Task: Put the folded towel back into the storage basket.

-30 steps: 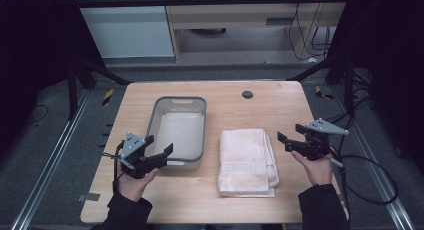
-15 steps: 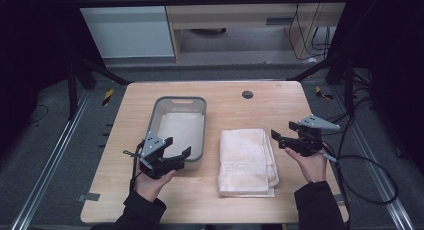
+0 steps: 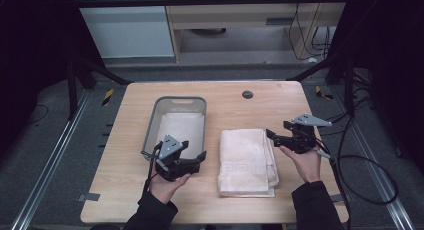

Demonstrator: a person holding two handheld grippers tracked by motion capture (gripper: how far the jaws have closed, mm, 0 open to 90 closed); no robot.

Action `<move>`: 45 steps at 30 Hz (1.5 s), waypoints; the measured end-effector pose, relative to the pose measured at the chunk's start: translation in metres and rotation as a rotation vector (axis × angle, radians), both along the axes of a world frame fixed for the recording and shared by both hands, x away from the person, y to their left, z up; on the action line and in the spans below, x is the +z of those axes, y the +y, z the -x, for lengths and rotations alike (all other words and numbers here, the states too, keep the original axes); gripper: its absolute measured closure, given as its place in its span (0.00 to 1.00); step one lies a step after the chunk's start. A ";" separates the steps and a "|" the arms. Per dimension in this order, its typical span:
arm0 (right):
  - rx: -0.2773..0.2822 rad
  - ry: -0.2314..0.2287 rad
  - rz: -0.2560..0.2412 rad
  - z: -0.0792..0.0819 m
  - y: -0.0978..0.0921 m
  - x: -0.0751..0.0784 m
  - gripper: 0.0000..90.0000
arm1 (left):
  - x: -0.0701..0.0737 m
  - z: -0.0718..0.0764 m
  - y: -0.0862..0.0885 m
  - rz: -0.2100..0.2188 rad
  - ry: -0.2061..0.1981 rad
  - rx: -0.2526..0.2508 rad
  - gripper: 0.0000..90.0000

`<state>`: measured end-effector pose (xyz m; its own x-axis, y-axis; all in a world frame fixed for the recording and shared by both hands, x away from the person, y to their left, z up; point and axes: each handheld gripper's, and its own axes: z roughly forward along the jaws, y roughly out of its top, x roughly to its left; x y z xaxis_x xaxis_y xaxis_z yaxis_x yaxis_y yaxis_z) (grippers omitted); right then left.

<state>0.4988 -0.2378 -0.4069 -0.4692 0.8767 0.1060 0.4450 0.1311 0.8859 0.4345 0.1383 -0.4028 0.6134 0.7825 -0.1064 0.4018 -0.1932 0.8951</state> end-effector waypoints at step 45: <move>0.021 0.149 0.029 -0.023 0.014 -0.048 0.26 | -0.063 0.001 -0.066 -0.140 0.145 -0.114 0.35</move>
